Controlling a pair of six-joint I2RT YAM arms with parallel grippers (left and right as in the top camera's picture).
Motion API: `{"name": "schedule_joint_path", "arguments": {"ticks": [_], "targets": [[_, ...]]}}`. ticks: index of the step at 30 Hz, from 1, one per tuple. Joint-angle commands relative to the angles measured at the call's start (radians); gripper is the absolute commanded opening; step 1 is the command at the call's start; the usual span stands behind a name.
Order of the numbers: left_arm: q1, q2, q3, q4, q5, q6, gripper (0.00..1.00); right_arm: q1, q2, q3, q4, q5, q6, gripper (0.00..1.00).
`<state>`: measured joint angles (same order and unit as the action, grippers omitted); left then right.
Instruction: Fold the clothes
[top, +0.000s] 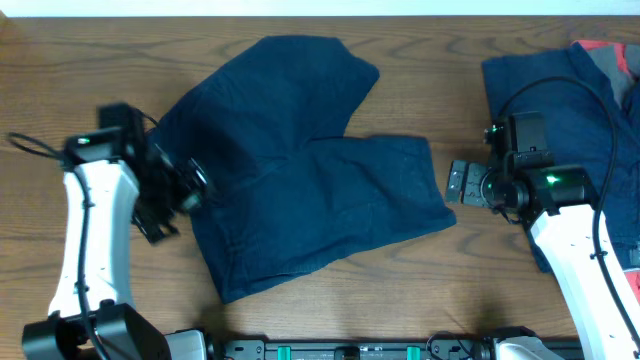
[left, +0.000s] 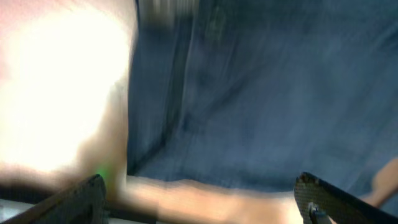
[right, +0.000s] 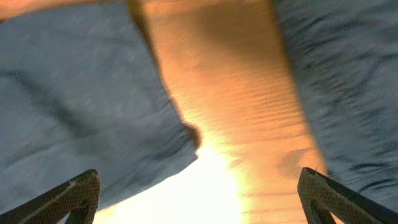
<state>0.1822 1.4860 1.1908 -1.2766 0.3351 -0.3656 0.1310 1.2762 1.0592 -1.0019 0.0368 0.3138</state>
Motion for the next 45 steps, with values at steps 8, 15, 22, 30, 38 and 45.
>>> {"name": "schedule_joint_path", "arguments": {"ticks": [8, 15, 22, 30, 38, 45], "targets": [[-0.164, -0.125, -0.288, 0.016, 0.125, -0.225, 0.98, -0.006, 0.038, -0.041, -0.083, -0.173, 0.215, 0.99], [-0.238, -0.417, -0.499, 0.18, 0.0, -0.628, 0.98, -0.006, 0.039, -0.108, -0.034, -0.177, 0.343, 0.99], [-0.297, -0.552, -0.702, 0.321, -0.016, -0.806, 0.98, -0.006, 0.039, -0.149, -0.029, -0.176, 0.457, 0.99], [-0.297, -0.527, -0.856, 0.529, -0.059, -0.893, 0.98, -0.006, 0.039, -0.169, -0.015, -0.176, 0.456, 0.99], [-0.297, -0.525, -0.861, 0.572, -0.141, -0.892, 0.13, -0.006, 0.039, -0.171, -0.036, -0.177, 0.457, 0.99], [-0.297, -0.528, -0.854, 0.569, -0.041, -0.799, 0.06, 0.019, 0.039, -0.214, -0.068, -0.256, 0.457, 0.99]]}}
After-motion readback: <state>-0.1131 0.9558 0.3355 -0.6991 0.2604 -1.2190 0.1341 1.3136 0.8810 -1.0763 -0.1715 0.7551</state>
